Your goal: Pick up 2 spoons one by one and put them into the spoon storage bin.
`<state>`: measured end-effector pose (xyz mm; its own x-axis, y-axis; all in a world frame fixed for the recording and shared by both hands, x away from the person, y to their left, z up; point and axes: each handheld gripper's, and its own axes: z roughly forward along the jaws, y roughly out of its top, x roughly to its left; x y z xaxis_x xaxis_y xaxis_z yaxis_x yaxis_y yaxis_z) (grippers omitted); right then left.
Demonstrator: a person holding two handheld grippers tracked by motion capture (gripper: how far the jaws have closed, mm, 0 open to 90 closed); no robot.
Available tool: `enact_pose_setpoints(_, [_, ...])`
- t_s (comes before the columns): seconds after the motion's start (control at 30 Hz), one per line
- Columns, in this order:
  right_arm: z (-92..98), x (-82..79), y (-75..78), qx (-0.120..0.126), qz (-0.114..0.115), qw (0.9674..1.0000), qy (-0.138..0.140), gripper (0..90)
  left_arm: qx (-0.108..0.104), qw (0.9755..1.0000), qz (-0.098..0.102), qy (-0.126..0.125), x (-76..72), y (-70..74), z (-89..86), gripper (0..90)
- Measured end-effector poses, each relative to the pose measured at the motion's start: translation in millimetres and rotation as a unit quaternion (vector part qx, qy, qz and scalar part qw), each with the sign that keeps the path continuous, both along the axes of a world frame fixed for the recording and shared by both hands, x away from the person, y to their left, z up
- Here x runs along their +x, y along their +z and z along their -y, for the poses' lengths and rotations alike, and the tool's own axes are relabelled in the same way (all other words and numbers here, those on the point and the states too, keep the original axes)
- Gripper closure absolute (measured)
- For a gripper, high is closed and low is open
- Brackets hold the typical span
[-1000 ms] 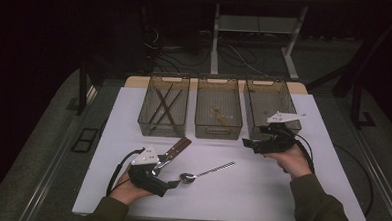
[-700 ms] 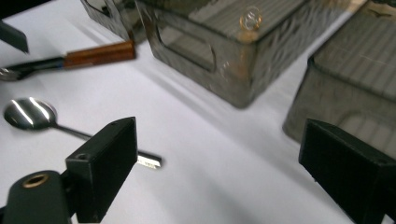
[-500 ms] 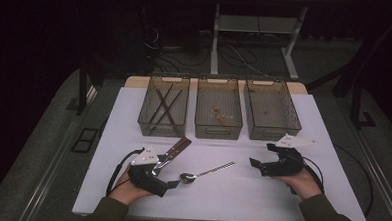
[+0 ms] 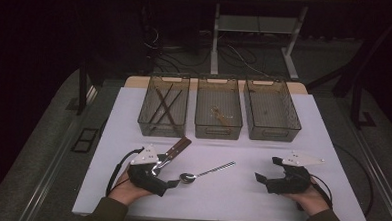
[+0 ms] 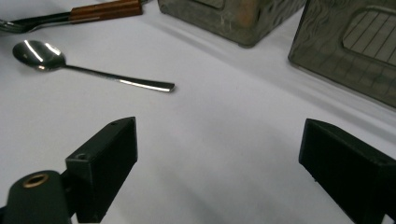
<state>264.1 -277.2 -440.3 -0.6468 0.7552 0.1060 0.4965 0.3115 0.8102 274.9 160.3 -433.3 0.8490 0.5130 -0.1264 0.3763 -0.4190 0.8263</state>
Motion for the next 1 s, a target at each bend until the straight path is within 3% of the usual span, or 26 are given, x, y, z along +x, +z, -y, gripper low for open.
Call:
enact_pose_setpoints(0.23, [7.4,-8.7,-1.9,-0.001,-0.004,1.0000,-0.001,11.3,0.009,0.9999,-0.010,0.004,5.0,3.6,3.7,5.0])
enact_pose_setpoints(0.6, [6.6,-6.9,-1.5,0.002,-0.003,1.0000,0.003,11.3,0.002,0.9998,-0.012,0.015,22.2,11.2,22.0,17.4])
enact_pose_setpoints(0.87, [7.4,-6.3,-0.9,0.001,0.000,1.0000,0.002,11.3,0.005,0.9996,-0.028,-0.007,33.9,9.3,42.9,33.5])
enact_pose_setpoints(1.0, [7.4,-5.8,-0.4,-0.002,0.002,1.0000,0.002,11.3,0.030,0.9987,-0.038,-0.016,29.1,6.5,45.7,42.1])
